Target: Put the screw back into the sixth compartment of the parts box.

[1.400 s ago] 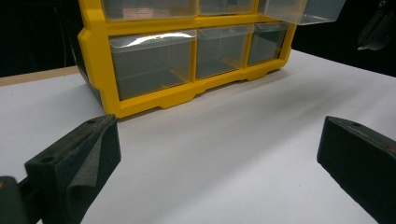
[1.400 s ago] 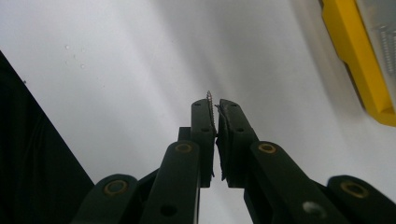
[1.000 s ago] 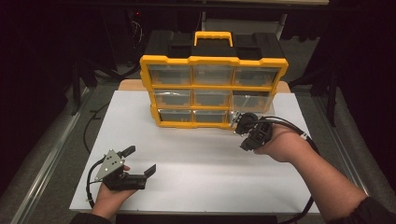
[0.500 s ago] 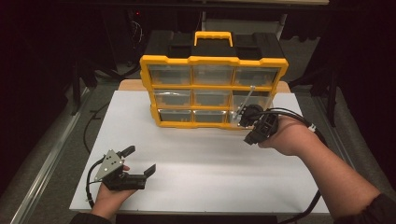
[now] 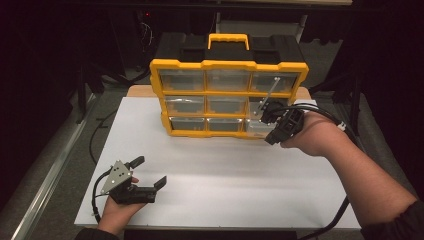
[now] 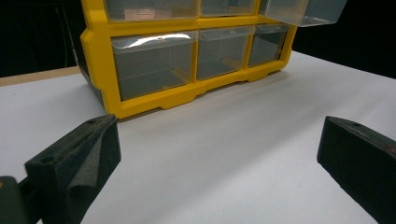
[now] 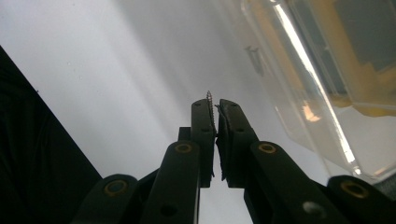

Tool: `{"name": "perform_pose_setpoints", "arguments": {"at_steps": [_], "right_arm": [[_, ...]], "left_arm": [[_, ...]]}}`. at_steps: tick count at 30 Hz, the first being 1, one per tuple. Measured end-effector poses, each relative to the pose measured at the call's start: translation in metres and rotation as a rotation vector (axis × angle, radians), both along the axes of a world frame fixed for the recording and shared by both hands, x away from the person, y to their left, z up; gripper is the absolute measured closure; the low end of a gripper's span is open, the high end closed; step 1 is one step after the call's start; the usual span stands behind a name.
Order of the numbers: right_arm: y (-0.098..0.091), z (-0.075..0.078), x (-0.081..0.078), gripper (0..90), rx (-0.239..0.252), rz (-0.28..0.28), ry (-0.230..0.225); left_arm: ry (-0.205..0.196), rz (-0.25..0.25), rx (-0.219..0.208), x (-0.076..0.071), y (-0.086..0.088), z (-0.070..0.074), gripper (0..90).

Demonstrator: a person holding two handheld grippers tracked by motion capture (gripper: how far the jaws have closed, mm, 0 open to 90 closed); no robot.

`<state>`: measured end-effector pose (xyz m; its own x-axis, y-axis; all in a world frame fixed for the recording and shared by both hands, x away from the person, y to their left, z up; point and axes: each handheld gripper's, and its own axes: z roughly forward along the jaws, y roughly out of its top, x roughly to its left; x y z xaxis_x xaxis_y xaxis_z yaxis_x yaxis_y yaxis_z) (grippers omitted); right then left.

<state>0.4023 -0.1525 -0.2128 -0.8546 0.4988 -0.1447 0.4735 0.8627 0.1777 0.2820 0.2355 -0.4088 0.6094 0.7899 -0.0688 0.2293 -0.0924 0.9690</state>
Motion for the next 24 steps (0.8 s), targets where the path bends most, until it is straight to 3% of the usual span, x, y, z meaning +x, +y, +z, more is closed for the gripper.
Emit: {"name": "perform_pose_setpoints", "arguments": {"at_steps": [13, 24], "right_arm": [[-0.005, 0.02, 0.01, 87.7, 0.008, -0.033, -0.03], [-0.003, 0.024, 0.023, 87.7, 0.012, -0.046, -0.041]], "left_arm": [[0.0, 0.0, -0.002, 0.0, 0.001, 0.0, 0.1], [-0.002, 0.002, -0.005, 0.0, 0.001, 0.0, 0.1]]}}
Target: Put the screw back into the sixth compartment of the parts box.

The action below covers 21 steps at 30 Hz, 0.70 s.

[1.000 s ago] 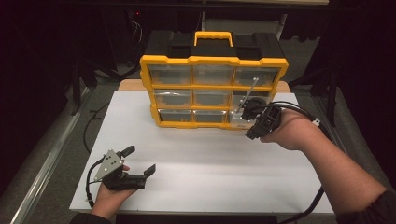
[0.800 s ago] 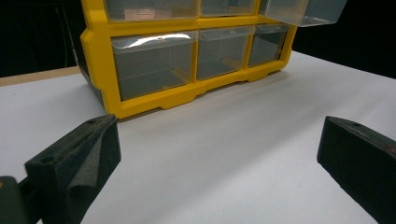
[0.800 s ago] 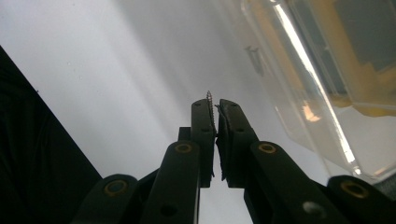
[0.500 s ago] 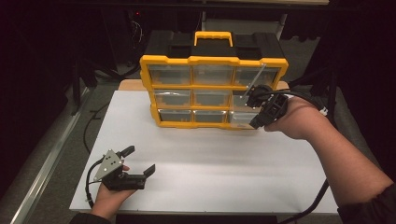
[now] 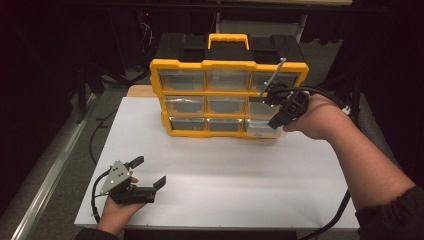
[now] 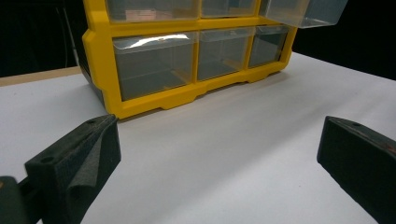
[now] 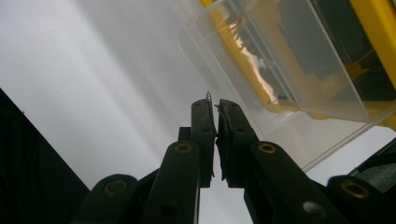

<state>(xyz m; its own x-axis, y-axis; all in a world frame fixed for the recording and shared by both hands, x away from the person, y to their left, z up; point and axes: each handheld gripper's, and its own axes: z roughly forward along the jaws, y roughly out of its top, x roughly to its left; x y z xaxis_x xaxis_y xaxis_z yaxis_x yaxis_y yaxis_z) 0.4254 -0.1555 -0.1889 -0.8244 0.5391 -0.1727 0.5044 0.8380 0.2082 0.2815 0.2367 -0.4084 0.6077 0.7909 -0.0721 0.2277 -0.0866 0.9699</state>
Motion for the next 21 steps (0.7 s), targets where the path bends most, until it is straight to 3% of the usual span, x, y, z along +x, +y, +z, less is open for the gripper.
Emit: {"name": "perform_pose_setpoints", "arguments": {"at_steps": [21], "right_arm": [[0.009, 0.003, 0.024, 87.7, -0.01, -0.016, -0.017]], "left_arm": [[0.003, 0.004, -0.007, -0.001, 0.001, 0.0, 0.1]]}}
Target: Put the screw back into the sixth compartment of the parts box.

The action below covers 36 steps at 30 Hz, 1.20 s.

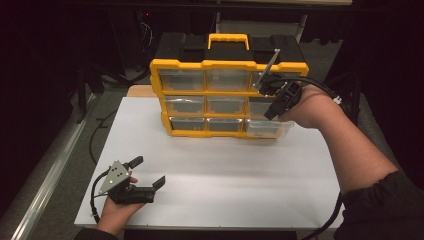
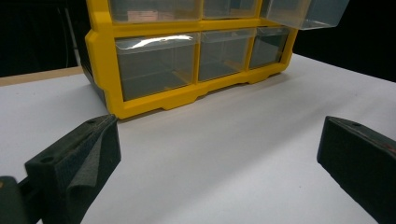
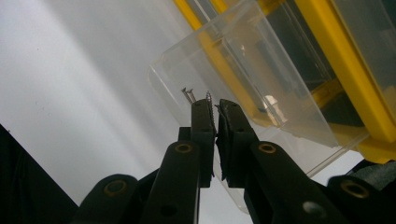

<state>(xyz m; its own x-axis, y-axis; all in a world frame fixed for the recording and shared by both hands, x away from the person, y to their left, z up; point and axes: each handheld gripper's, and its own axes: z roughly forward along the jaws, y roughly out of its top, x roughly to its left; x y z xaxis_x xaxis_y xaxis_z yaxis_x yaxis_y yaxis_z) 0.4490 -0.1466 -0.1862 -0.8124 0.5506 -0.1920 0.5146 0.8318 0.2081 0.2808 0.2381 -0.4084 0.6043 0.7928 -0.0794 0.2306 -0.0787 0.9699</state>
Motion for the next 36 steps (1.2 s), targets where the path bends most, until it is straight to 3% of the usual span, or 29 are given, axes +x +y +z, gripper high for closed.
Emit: {"name": "perform_pose_setpoints", "arguments": {"at_steps": [14, 19, 24, 36], "right_arm": [[0.002, -0.002, 0.01, 87.7, -0.001, -0.013, -0.009], [-0.001, -0.005, 0.013, 87.7, -0.007, -0.046, -0.007], [-0.002, -0.013, 0.016, 87.6, -0.003, -0.045, -0.002], [0.003, -0.015, 0.019, 87.2, 0.004, -0.047, -0.009]], "left_arm": [[-0.001, 0.002, -0.001, -0.001, 0.0, 0.0, 0.1], [-0.001, 0.004, -0.001, -0.001, 0.0, 0.0, 0.1], [0.0, 0.003, 0.001, -0.001, 0.0, 0.0, 0.1], [-0.001, 0.004, -0.001, -0.001, 0.0, 0.0, 0.1]]}}
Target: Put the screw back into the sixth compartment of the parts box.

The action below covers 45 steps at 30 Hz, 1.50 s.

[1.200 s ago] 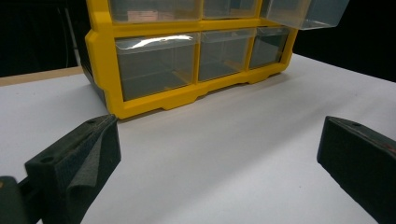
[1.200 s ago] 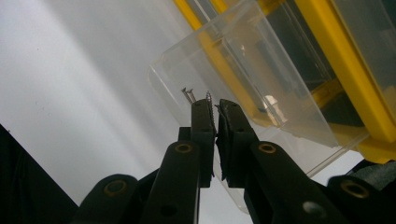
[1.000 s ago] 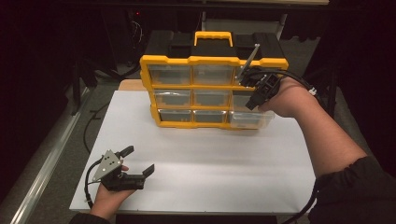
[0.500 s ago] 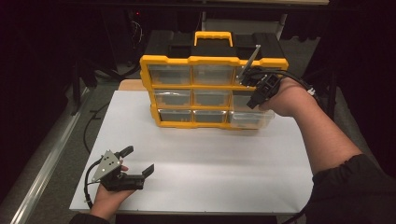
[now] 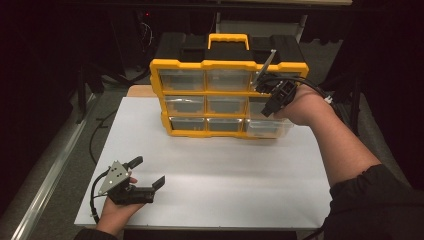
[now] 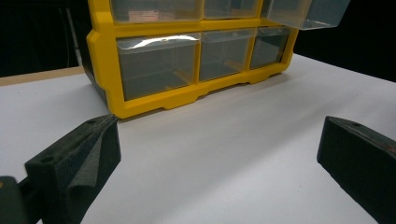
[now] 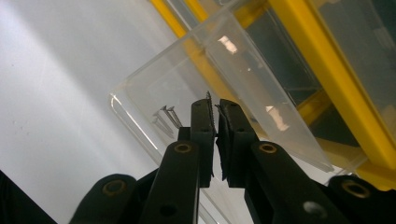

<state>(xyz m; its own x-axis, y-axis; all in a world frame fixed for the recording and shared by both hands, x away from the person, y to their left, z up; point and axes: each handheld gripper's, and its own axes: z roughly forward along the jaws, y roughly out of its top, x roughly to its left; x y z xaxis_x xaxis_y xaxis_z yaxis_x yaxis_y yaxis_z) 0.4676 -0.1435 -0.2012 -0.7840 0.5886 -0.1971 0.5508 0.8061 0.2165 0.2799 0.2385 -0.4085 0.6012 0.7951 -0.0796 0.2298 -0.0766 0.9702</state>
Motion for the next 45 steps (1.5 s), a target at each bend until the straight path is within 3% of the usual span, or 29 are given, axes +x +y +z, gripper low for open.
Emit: {"name": "perform_pose_setpoints", "arguments": {"at_steps": [2, 4, 7, 8, 23, 28, 37, 45], "right_arm": [[0.001, -0.001, 0.0, 86.5, 0.004, 0.0, 0.005], [0.002, -0.002, -0.001, 78.8, 0.015, -0.022, 0.016], [0.001, -0.001, 0.0, 75.4, 0.028, -0.016, 0.001], [0.002, 0.001, -0.001, 75.2, 0.031, -0.034, 0.003], [-0.003, 0.009, -0.009, 74.7, 0.032, -0.02, -0.005], [-0.006, 0.01, -0.016, 72.8, 0.031, -0.021, 0.012], [-0.009, 0.009, -0.029, 68.2, 0.031, -0.016, 0.024], [-0.013, 0.001, -0.041, 58.1, 0.017, -0.028, 0.053]], "left_arm": [[0.0, 0.001, -0.001, 0.0, 0.0, 0.0, 0.1], [0.0, 0.0, -0.001, 0.0, 0.0, 0.0, 0.1], [0.001, -0.001, 0.0, 0.0, 0.0, 0.0, 0.1], [0.001, -0.001, 0.001, 0.0, 0.0, 0.0, 0.1], [0.002, -0.001, 0.005, 0.0, -0.001, 0.0, 0.1], [-0.002, -0.001, 0.008, 0.0, -0.001, 0.0, 0.1], [-0.002, -0.004, 0.013, 0.0, -0.002, 0.0, 0.1], [-0.001, -0.005, 0.018, 0.001, -0.003, 0.0, 0.1]]}}
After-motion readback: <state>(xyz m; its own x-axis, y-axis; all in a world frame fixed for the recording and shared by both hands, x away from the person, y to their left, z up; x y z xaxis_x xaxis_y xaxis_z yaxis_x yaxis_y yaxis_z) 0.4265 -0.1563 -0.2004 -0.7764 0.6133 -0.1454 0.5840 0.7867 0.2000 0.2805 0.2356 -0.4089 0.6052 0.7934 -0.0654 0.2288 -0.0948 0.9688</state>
